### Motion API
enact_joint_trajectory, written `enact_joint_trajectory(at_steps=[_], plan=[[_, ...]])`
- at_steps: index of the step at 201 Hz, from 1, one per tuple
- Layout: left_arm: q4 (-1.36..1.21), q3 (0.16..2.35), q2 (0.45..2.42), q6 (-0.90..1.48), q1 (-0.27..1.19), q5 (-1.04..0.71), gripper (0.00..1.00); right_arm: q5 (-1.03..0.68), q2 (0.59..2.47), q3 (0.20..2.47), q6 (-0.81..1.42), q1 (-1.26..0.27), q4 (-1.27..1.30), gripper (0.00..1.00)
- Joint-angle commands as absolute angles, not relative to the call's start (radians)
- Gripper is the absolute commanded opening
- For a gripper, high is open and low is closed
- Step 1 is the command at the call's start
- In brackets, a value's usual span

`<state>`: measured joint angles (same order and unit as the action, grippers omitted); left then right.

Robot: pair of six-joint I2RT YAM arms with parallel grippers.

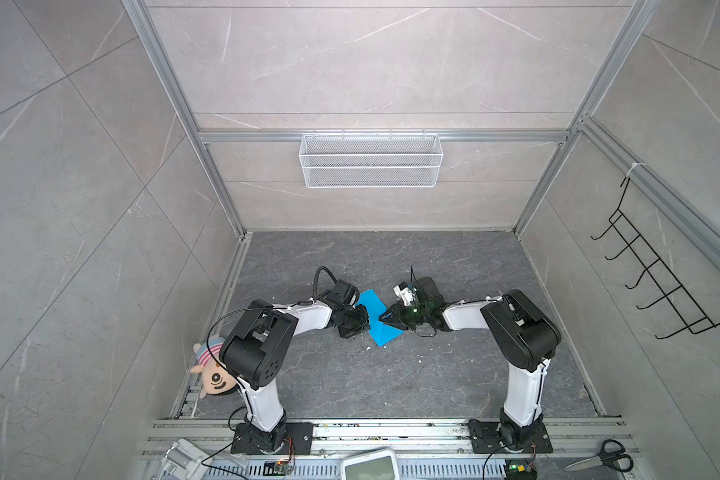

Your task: Fold a paper plane with a square sheet of paper (pick it up from the middle)

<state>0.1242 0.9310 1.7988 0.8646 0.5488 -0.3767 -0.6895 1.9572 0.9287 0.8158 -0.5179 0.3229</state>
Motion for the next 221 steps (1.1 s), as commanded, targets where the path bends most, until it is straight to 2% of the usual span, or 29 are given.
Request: enact_joint_trajectory(at_steps=[1,71,101,123,175,201,221], plan=[[0.222,0.893,1.860,0.866,0.550,-0.310,0.00,-0.721,1.970,0.948,0.808,-0.523,0.339,0.26],[0.239,0.916,1.836,0.845,0.550,-0.313,0.01,-0.687,1.995,0.961,0.813,-0.533,0.311,0.19],[0.234,0.935,1.790,0.838,0.549,-0.317,0.05,-0.666,1.988,0.961,0.815,-0.533,0.304,0.08],[0.221,0.939,1.699,0.858,0.539,-0.292,0.14,-0.638,1.951,0.937,0.828,-0.532,0.349,0.03],[0.117,0.832,1.416,0.935,0.514,-0.239,0.57,-0.628,1.821,0.914,0.910,-0.501,0.509,0.00],[-0.029,0.754,1.315,0.973,0.513,-0.297,0.74,-0.663,1.770,0.919,0.993,-0.482,0.590,0.00],[-0.225,0.682,1.278,1.051,0.514,-0.351,0.81,-0.686,1.745,0.926,1.070,-0.477,0.655,0.00]])
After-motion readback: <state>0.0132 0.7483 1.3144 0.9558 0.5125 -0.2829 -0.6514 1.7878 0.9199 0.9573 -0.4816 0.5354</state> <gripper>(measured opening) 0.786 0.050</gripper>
